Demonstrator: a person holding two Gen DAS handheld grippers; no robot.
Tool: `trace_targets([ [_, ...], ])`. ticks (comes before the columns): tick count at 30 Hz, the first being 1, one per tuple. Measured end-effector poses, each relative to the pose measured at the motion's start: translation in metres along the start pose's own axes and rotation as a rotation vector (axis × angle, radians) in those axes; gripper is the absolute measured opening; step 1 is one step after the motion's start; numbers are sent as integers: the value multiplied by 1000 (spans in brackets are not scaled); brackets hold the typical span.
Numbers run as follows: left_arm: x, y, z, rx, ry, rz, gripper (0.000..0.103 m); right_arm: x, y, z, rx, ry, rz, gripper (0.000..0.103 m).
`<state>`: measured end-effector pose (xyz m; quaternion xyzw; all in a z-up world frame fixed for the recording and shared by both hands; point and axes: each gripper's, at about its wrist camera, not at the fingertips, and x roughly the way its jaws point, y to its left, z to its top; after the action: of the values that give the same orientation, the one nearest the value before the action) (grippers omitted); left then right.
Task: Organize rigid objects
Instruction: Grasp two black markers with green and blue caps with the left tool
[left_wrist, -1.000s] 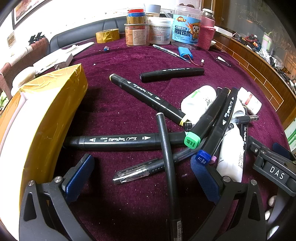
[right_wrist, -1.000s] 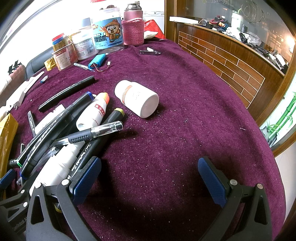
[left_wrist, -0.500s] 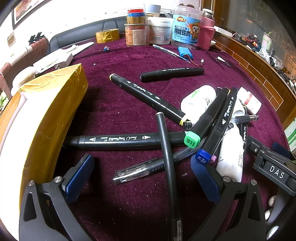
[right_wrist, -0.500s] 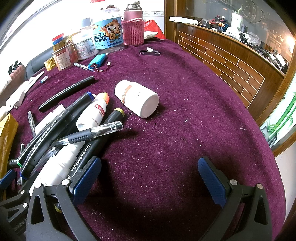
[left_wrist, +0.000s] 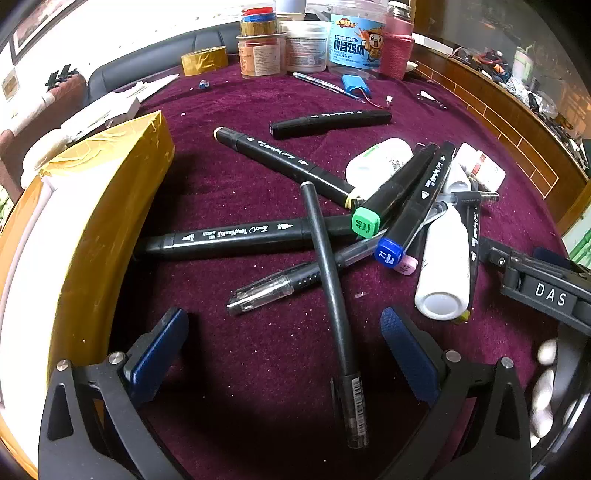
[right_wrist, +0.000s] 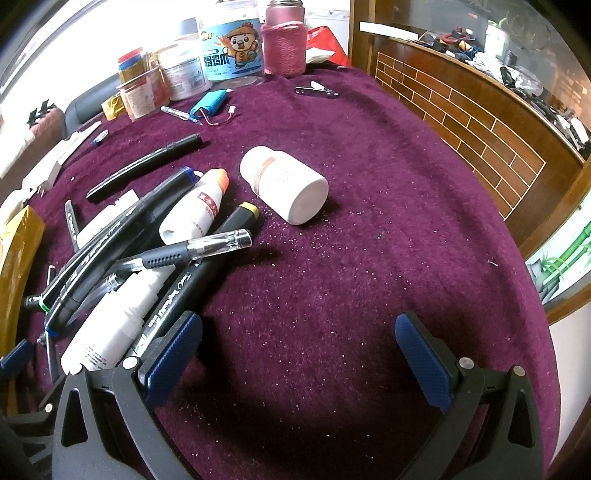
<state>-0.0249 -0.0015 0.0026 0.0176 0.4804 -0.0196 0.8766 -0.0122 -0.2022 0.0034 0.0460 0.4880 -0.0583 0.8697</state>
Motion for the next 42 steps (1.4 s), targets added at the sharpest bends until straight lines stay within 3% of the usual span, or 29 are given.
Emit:
trace_targets([
  [9,1,0,1,-1,1,-1,103,-17,-15,-5,38,-7,1,101],
  [11,1,0,1,-1,1,-1,103,-49,-25,-8,66,-150,-21,101],
  [13,1,0,1,-5,1,2,103,-89,-30,-15,78,-374,-72,101],
  [14,1,0,1,-8,0,5,103,-106,-32,-22,88,-494,-61,102],
  [15,1,0,1,-10,0,8,103,-113,-34,-26,94,-556,-28,102],
  [16,1,0,1,-13,0,8,103,-110,-34,-23,91,-543,-19,101],
  [17,1,0,1,-14,0,7,103,-100,-31,-15,82,-470,-48,100],
  [18,1,1,1,-15,0,5,103,-90,-31,-9,93,-425,-59,94],
  [19,1,1,1,-16,1,4,103,-82,-33,-5,126,-411,-52,82],
  [20,1,1,1,-17,1,3,103,-74,-36,-2,160,-401,-59,80],
  [23,1,1,1,-14,1,0,103,-56,-44,1,219,-383,-42,78],
  [26,-2,1,-1,9,17,-24,103,-48,-48,-6,241,-353,36,78],
  [30,-22,5,0,-11,27,-222,102,-48,-51,-19,225,-350,138,78],
  [34,-36,-4,22,59,-66,-183,102,-41,-49,-19,239,-311,172,78],
  [37,-32,-13,38,83,-60,-187,98,-37,-51,-17,257,-304,194,78],
  [39,-30,-28,48,131,-57,-215,88,-34,-54,-16,277,-289,203,78],
  [42,-19,-58,58,251,-70,-148,86,-30,-58,-15,305,-268,216,78],
])
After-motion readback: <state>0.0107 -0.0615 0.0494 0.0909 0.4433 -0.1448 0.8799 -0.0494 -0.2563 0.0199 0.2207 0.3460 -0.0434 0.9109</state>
